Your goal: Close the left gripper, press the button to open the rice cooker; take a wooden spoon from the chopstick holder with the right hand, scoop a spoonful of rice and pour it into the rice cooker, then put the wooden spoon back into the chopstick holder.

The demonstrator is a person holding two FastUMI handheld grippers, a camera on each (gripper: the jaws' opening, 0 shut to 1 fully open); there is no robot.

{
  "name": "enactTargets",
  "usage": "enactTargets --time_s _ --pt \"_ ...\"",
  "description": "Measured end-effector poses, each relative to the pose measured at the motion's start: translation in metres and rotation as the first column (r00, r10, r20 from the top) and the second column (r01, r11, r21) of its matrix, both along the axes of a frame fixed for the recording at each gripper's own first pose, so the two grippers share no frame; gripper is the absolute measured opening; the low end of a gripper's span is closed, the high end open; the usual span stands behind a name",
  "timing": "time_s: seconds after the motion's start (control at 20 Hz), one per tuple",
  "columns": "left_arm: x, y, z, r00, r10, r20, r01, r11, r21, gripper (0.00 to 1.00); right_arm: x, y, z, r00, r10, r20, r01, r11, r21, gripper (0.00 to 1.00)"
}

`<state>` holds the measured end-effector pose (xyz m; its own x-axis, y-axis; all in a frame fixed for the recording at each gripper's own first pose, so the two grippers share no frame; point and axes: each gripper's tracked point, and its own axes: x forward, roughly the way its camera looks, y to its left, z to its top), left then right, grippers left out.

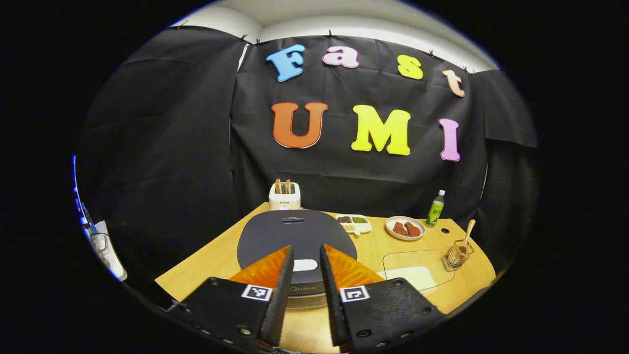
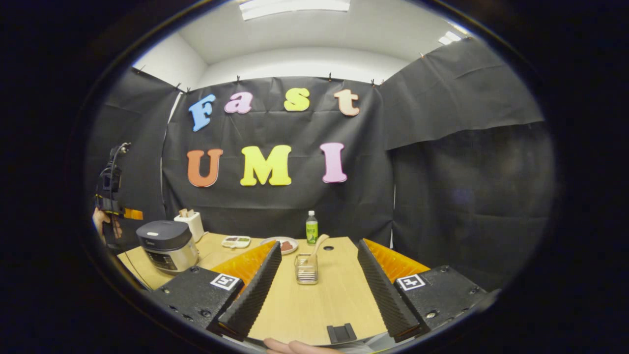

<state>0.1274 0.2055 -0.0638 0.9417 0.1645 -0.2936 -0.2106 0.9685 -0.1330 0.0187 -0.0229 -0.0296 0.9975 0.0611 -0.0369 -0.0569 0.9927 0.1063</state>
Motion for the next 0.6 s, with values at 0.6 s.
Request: enactTargets --time_s 0.6 --pt "0.029 0.007 -0.059 0.977 0.012 -0.214 -0.023 0.999 -0.046 0.0 0.01 0.0 -0.023 0.999 0.009 -0.04 -0.009 1.0 0.003 1.0"
